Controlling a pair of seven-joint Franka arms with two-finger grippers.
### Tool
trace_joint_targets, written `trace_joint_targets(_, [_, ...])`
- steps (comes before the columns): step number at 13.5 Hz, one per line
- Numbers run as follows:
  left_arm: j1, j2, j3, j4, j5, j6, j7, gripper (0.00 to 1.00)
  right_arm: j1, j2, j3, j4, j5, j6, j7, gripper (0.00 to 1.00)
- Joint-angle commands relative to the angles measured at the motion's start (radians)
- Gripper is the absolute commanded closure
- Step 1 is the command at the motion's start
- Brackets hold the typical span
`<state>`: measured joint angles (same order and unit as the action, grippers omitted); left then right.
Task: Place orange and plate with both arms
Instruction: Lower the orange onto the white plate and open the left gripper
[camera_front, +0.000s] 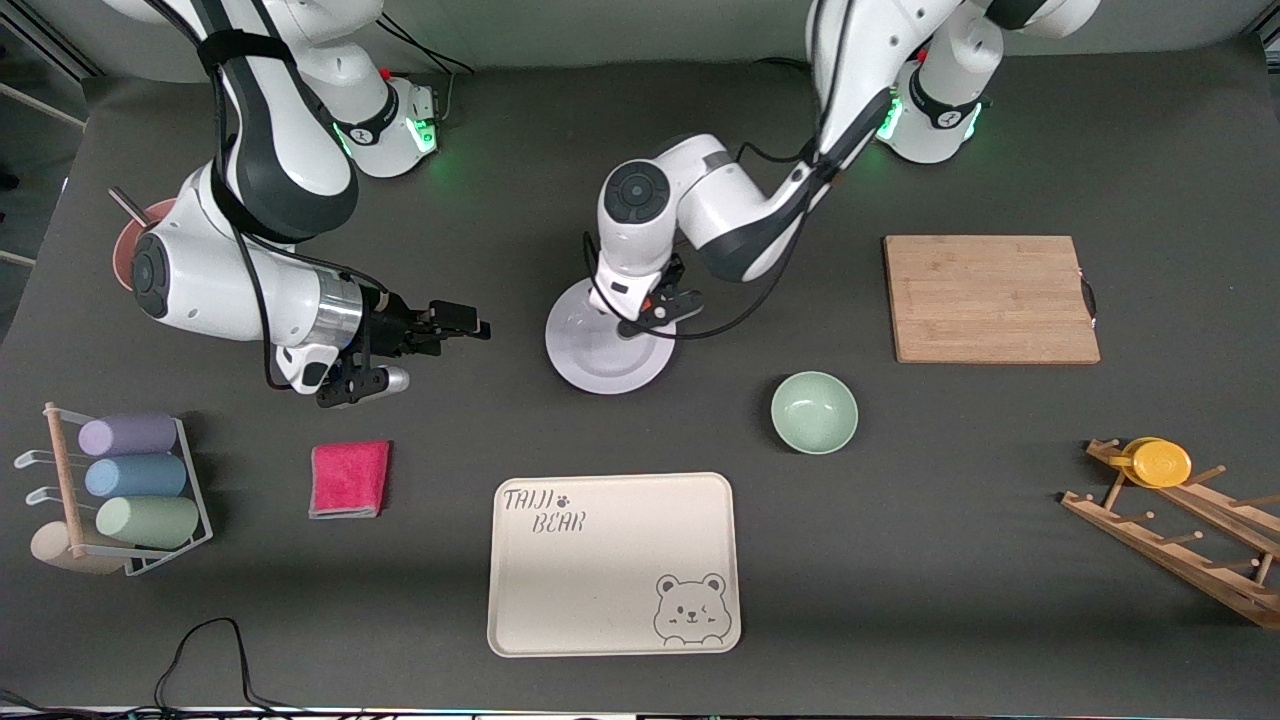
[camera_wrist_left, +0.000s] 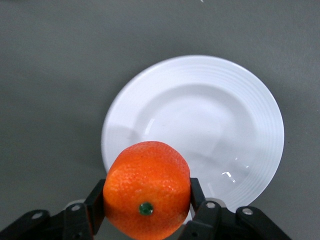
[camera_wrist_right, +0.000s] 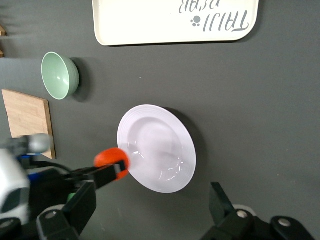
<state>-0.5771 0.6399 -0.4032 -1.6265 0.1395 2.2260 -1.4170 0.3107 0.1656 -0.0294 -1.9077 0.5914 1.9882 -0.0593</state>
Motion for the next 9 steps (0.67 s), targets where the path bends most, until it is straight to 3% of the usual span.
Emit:
trace_joint_targets(1, [-0.062, 0.096, 0.021, 0.048, 0.054, 0.098, -0.092, 1.00, -0.005, 0.005, -0.009, -0.005, 0.033, 0.009, -0.065, 0.00])
trace_joint_targets(5, [-0.153, 0.141, 0.099, 0.065, 0.058, 0.124, -0.115, 1.00, -0.004, 0.011, -0.012, -0.005, 0.050, 0.009, -0.065, 0.00])
trace_joint_targets(9, [-0.162, 0.164, 0.107, 0.100, 0.058, 0.124, -0.115, 1.00, -0.004, 0.009, -0.014, -0.005, 0.051, 0.008, -0.065, 0.00])
